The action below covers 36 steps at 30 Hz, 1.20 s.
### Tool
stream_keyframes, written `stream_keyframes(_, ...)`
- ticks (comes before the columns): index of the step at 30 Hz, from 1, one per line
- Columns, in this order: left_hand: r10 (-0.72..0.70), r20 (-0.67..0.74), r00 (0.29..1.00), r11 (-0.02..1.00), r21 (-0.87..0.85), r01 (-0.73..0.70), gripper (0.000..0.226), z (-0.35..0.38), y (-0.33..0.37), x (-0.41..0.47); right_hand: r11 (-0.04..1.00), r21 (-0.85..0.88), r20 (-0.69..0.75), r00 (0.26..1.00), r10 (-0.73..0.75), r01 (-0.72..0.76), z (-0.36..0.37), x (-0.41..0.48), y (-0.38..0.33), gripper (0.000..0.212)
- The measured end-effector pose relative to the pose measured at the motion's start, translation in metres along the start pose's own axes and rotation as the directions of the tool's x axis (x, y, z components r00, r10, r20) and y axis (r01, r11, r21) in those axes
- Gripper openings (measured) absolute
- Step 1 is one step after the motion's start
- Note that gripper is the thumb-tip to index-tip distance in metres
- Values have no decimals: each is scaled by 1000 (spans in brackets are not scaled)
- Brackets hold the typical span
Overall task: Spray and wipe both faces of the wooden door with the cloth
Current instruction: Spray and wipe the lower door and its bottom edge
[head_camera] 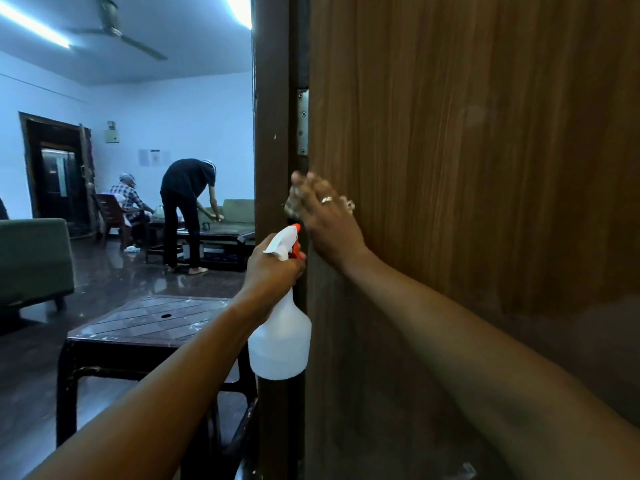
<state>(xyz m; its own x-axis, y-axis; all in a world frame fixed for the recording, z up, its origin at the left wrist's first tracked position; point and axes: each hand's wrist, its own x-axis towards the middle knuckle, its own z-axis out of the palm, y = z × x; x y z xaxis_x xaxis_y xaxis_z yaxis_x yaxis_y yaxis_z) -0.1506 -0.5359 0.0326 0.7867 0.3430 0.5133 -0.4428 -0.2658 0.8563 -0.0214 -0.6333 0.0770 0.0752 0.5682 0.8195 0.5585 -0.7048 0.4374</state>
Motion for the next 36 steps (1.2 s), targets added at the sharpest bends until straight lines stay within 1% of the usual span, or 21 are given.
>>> stream_keyframes(1,3,-8,1000,1000,16,-3,41,1,-1,-2,998,45,50,998,-39,36,7,-17,-8,59)
stream_keyframes(2,2,-11,1000,1000,25,-2,38,3,-4,-5,995,93,90,995,-33,25,13,-38,-15,66)
stream_keyframes(4,-13,10,1000,999,36,12,42,7,-12,-13,990,142,109,994,-21,6,21,-90,-23,74)
stream_keyframes(7,-25,36,999,998,50,24,53,16,-22,-24,989,53,62,988,-140,136,19,-158,-12,67)
stream_keyframes(8,-33,40,999,999,44,31,52,18,-24,-28,993,27,30,993,-118,117,14,-170,-1,62)
stream_keyframes(9,-46,47,998,998,37,44,49,21,-27,-32,999,-4,-6,999,-52,51,6,-176,10,59)
stream_keyframes(10,-53,58,997,998,32,51,48,22,-28,-35,998,-33,-33,998,48,-49,0,-174,20,57)
stream_keyframes(12,-59,68,996,998,41,56,47,23,-34,-41,967,-33,-109,963,246,-251,-12,-151,31,52)
stream_keyframes(13,-65,70,995,997,41,62,48,22,-36,-43,954,2,-141,945,296,-298,-14,-135,28,50)
stream_keyframes(14,-75,69,995,997,38,73,51,20,-40,-45,953,24,-165,939,301,-301,-12,-122,19,50)
stream_keyframes(16,-86,54,995,996,34,84,55,15,-45,-50,981,38,-149,970,194,-190,4,-110,-10,54)
stream_keyframes(18,-83,25,996,996,27,83,54,9,-52,-53,994,102,-19,999,49,-47,27,-128,-46,64)
stream_keyframes(21,-99,30,995,995,24,99,54,-2,-59,-57,982,148,180,973,-141,114,46,-187,-74,66)
stream_keyframes(23,-115,46,992,993,24,114,52,-7,-64,-58,973,96,222,948,-228,211,47,-230,-63,62)
stream_keyframes(24,-123,53,991,992,21,122,51,-8,-66,-58,975,76,207,954,-219,208,42,-247,-51,58)
stream_keyframes(25,-129,60,990,992,21,128,51,-8,-68,-58,984,53,159,971,-178,172,35,-258,-37,55)
stream_keyframes(27,-132,77,988,991,24,130,53,-4,-73,-56,1000,20,35,999,19,-20,17,-253,-13,50)
stream_keyframes(29,-131,90,987,991,24,129,56,2,-77,-56,974,9,-93,970,225,-226,7,-215,-3,46)
stream_keyframes(31,-121,92,988,993,22,119,58,9,-78,-56,950,56,-178,933,312,-307,8,-168,-9,45)
stream_keyframes(33,-109,100,989,994,30,107,59,17,-77,-55,970,54,-171,955,242,-236,19,-141,-19,46)
stream_keyframes(36,-77,98,992,996,54,72,55,29,-76,-55,999,11,-78,996,-35,36,33,-166,-22,45)
